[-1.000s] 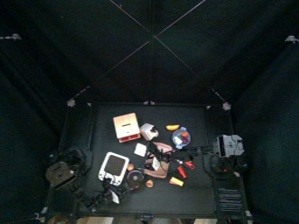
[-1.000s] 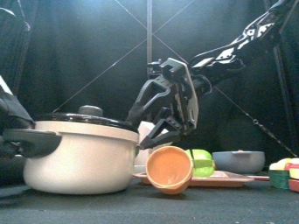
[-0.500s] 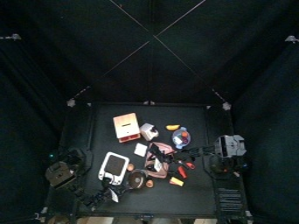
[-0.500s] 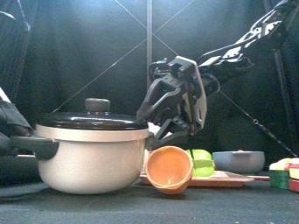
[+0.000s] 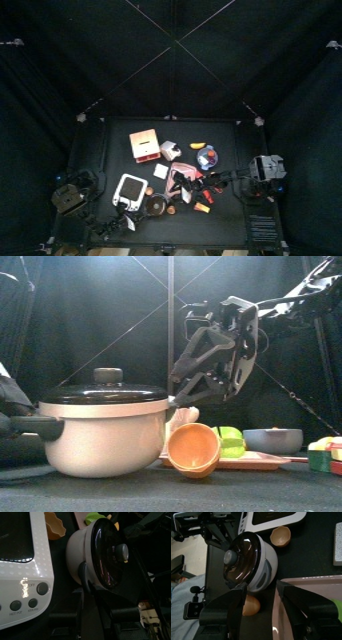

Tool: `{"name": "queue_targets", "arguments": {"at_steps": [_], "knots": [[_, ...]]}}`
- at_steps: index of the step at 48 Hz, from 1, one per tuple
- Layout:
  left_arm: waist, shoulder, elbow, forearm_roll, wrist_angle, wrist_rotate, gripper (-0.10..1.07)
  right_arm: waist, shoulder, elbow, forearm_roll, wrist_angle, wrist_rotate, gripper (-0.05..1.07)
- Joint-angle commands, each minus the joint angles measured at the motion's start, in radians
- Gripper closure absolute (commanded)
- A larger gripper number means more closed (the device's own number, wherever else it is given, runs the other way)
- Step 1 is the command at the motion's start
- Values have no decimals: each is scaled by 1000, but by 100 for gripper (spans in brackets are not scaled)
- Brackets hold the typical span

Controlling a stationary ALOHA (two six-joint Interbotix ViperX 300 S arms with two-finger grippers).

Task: Grab pot with both hands

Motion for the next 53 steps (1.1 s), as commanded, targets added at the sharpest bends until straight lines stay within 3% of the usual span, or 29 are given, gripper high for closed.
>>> {"name": "queue_targets", "arguments": {"at_steps": [1,20,40,53], "knots": [[5,-20,-3,-5,2,2,39,-2,-6,-25,3,-9,0,19],[5,-20,-2,-5,2,2,39,8,28,-46,0,-9,-2,22],[14,-26,3,-2,2,5,39,14,28,-49,11,-6,0,51],[31,-98,40,23,-14,6,39,12,2,-44,51,26,2,56]]}}
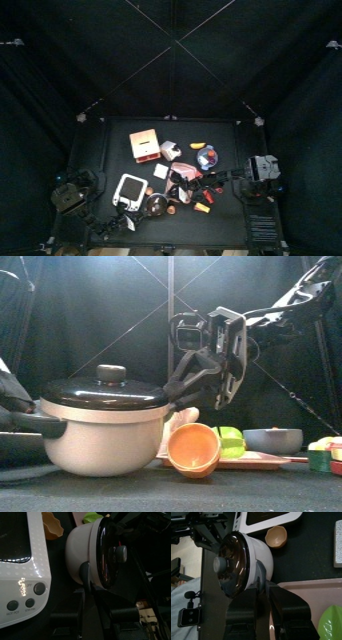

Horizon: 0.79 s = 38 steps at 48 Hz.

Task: Grab pot with both hands

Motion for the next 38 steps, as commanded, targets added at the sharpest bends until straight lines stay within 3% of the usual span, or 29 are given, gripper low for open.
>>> {"name": "queue_targets", "arguments": {"at_steps": [1,16,38], "knots": [[14,-46,6,11,-11,3,39,2,-46,-12,12,8,-3,56],[54,-72,12,72,-11,0,39,3,-77,-14,103,11,-2,56],[72,-97,18,78,-12,0,39,15,-89,-34,153,31,-2,56]]}}
